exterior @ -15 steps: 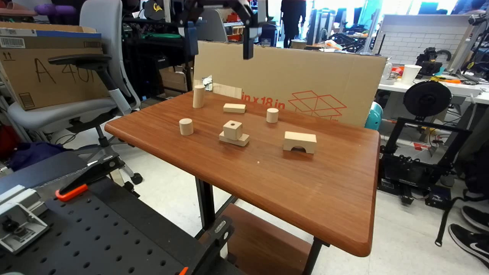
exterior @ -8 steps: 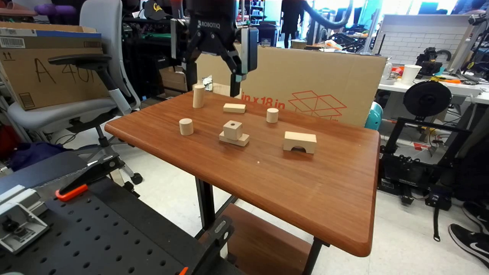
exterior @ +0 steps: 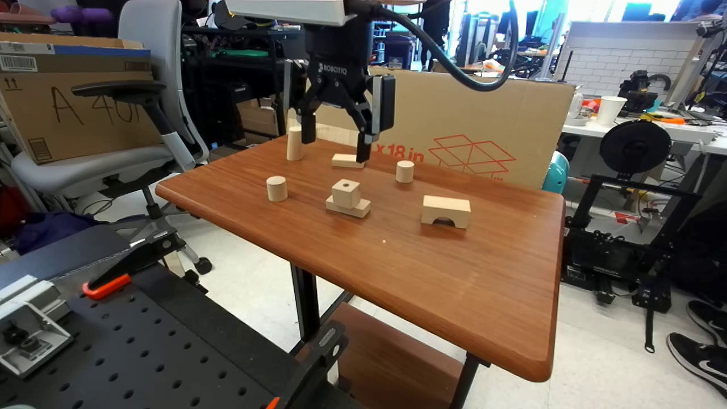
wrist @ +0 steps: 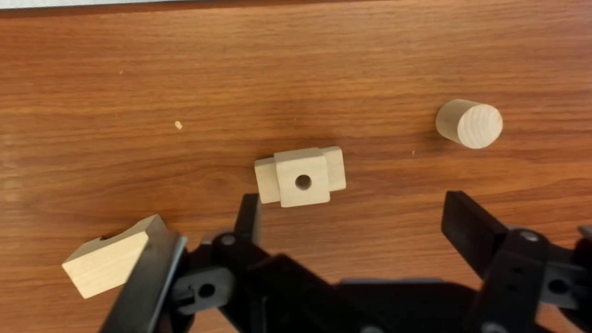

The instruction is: Pick up the square block and put it on the cylindrical block on the left

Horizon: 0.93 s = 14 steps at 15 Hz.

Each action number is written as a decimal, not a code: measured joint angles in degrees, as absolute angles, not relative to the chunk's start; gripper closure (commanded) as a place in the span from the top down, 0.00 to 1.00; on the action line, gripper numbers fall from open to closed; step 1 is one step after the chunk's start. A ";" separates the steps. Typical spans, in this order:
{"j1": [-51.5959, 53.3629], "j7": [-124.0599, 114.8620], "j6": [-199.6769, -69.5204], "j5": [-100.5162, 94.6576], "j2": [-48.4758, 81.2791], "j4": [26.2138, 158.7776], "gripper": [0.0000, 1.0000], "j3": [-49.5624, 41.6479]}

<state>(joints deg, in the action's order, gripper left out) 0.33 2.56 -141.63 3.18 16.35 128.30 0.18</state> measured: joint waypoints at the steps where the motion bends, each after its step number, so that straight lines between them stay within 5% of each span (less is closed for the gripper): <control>1: 0.33 2.10 -141.63 2.72 17.26 127.62 1.00 0.17; 7: 0.33 1.19 -141.61 -0.68 21.74 125.41 1.00 -0.23; 8: 0.33 1.08 -141.60 -1.13 22.20 125.22 0.78 -0.31; 14: 0.33 0.83 -141.53 -3.31 23.79 124.08 0.35 -0.80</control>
